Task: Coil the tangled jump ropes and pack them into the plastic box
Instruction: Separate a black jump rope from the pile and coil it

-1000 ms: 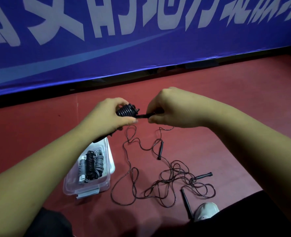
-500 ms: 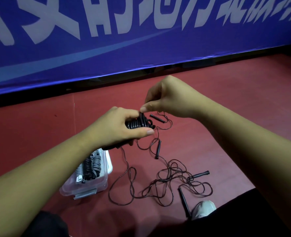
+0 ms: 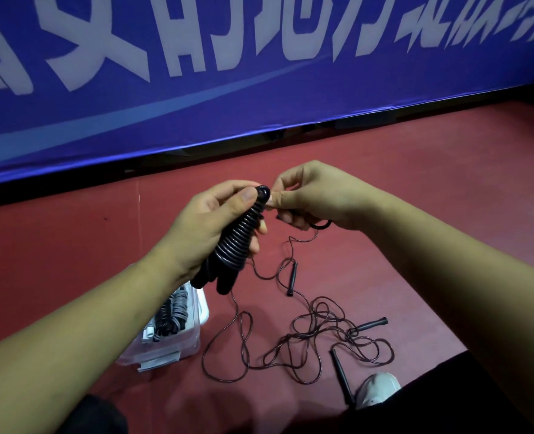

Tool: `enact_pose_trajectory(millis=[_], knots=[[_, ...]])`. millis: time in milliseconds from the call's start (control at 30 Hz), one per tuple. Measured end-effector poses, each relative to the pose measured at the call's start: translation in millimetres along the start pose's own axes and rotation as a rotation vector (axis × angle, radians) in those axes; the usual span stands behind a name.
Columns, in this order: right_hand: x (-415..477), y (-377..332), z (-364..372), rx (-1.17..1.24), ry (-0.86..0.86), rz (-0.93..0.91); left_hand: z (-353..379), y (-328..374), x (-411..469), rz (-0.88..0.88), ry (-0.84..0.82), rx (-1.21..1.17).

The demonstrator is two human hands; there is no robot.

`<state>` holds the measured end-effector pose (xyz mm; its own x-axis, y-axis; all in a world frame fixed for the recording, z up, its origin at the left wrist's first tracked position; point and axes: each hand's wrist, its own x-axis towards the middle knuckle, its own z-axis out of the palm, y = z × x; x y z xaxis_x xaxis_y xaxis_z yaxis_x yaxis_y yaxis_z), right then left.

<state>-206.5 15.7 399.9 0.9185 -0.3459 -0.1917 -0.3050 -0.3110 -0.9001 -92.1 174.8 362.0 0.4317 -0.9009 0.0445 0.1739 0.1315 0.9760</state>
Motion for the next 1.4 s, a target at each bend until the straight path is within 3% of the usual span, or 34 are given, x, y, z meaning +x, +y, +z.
enact_pose_trajectory(millis=[233, 367, 500, 667, 767, 833, 900, 1033, 1233, 1400], knots=[[-7.8, -6.3, -1.5, -0.095, 0.031, -0.088, -1.4, 6.0, 2.5, -0.005, 0.08, -0.173], [-11.8, -11.6, 3.6, -0.197, 0.078, -0.229, -3.3, 7.5, 6.3, 0.025, 0.159, -0.178], [-11.4, -11.0, 0.0, 0.094, 0.086, -0.326, -11.6, 10.7, 10.6, 0.04, 0.206, -0.171], [-7.4, -8.4, -2.7, 0.423, -0.029, -0.306, -9.3, 9.0, 10.2, -0.01, 0.228, -0.172], [-7.5, -8.3, -4.7, 0.36, 0.015, -0.314, -10.9, 9.2, 9.8, -0.031, 0.225, -0.181], [-5.6, -5.7, -4.7, 0.156, 0.186, -0.323, -11.2, 8.4, 9.1, -0.034, 0.222, -0.185], [-2.7, -4.8, 0.2, 0.111, 0.301, -0.306, -8.9, 7.3, 7.1, -0.044, 0.195, -0.192], [0.8, -7.3, 9.8, 0.565, 0.197, -0.132, -2.5, 3.2, 4.8, -0.05, 0.131, -0.157], [-8.2, -13.0, 14.7, -0.011, 0.214, -0.292, -0.7, -0.3, 3.2, -0.071, 0.143, -0.11], [-7.8, -14.1, 14.2, -0.16, 0.257, -0.333, -2.9, 0.0, 2.3, -0.075, 0.142, -0.113]])
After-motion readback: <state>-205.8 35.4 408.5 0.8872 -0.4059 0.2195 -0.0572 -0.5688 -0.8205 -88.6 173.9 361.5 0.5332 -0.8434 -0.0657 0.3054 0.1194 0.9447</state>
